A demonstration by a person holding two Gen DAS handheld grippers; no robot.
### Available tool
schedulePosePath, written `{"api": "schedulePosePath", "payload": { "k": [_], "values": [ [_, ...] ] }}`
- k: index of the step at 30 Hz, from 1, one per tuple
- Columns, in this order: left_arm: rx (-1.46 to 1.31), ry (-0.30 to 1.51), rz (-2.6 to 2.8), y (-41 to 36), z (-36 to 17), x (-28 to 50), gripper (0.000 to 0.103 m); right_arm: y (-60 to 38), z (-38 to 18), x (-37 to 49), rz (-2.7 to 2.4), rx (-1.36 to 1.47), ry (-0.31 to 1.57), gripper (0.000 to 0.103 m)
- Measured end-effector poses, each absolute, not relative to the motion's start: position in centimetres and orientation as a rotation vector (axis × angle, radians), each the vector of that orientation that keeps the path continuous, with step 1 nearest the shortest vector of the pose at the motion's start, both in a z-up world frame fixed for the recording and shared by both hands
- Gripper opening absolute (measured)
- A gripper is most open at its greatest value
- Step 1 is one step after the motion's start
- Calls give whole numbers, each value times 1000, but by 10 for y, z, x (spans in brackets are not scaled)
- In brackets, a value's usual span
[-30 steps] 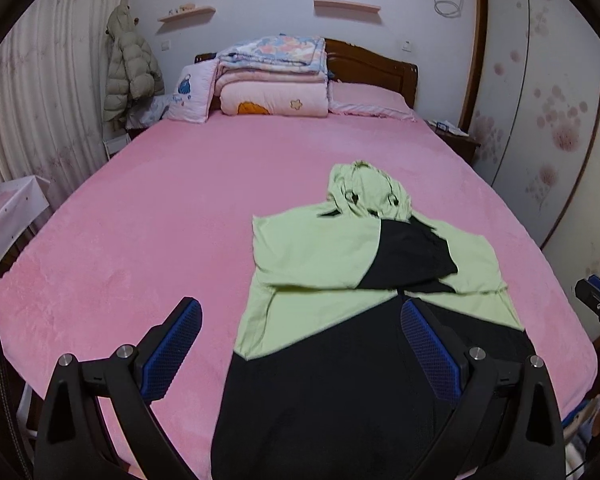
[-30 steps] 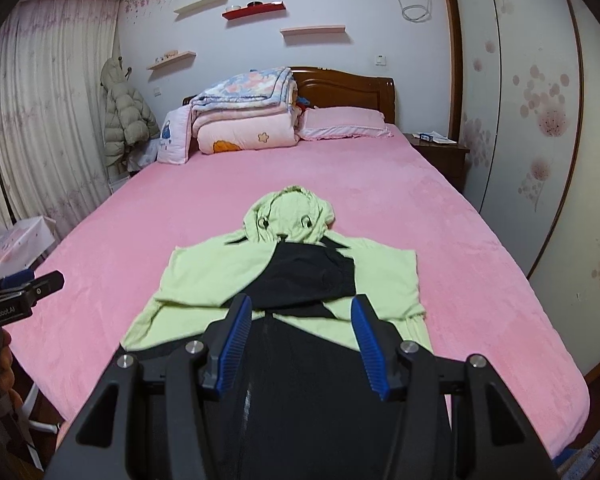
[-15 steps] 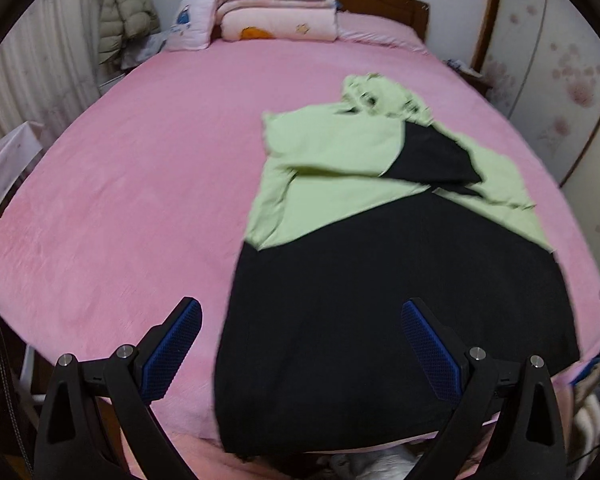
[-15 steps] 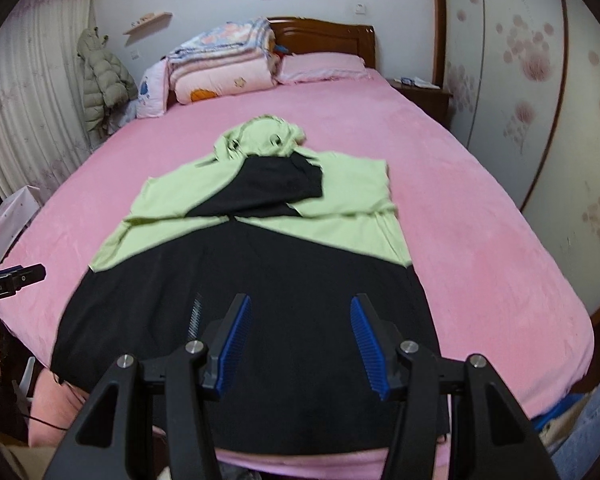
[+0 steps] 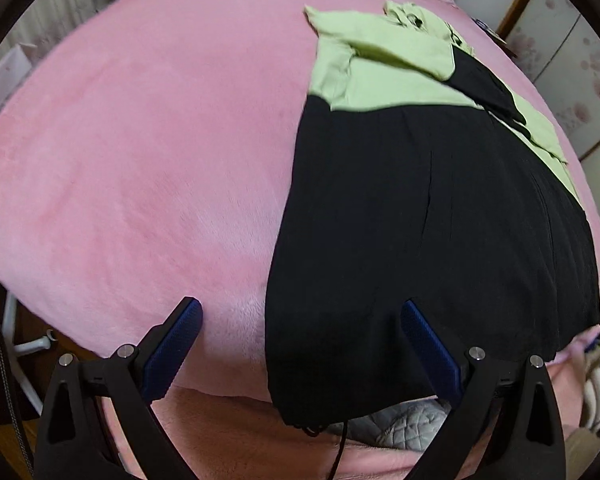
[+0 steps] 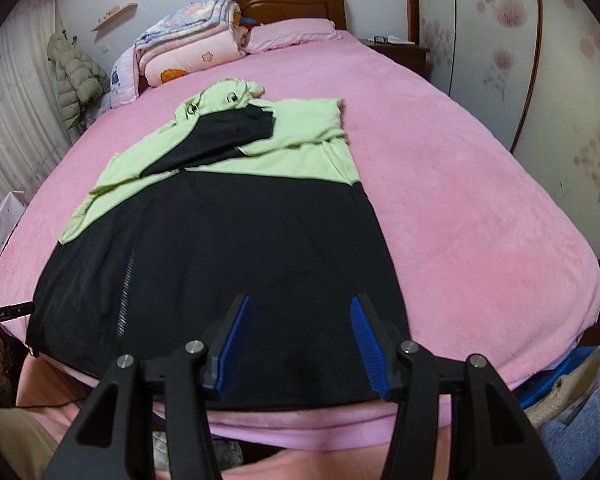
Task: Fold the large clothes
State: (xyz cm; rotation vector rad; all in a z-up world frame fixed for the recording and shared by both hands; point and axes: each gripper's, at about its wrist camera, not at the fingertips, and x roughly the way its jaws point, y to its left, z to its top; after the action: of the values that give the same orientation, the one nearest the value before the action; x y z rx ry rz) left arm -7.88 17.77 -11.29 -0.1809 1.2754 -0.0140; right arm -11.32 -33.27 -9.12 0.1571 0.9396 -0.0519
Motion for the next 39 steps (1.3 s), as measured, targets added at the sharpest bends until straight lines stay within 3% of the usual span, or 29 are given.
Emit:
{"api": "schedulePosePath", "payload": {
  "k": [14, 18, 19, 20, 24, 37, 38, 39],
  "values": [
    [-248, 1255, -162, 196, -133, -96, 98, -401, -147, -132, -76, 319, 1058, 52],
    [-264, 1265, -192, 199, -134, -100, 85, -411, -162, -133, -26, 409, 1069, 52],
    [-270, 1269, -200, 198, -133, -101, 80, -412, -163, -133, -15, 422, 1065, 48],
    [-276, 1274, -209, 198, -132, -102, 78, -411, -164, -132, 9, 438, 1063, 38],
    [-296, 1284, -232, 197, -130, -106, 70, -408, -165, -129, 40, 434, 1075, 37],
    [-284, 1317, -216, 186, -145, -98, 75, -408, -180, -122, 58, 414, 1104, 38],
    [-272, 1320, -213, 184, -144, -98, 72, -408, -180, -121, 57, 406, 1107, 36],
    [-265, 1318, -222, 180, -142, -98, 55, -407, -180, -120, 56, 399, 1111, 34]
  ]
}}
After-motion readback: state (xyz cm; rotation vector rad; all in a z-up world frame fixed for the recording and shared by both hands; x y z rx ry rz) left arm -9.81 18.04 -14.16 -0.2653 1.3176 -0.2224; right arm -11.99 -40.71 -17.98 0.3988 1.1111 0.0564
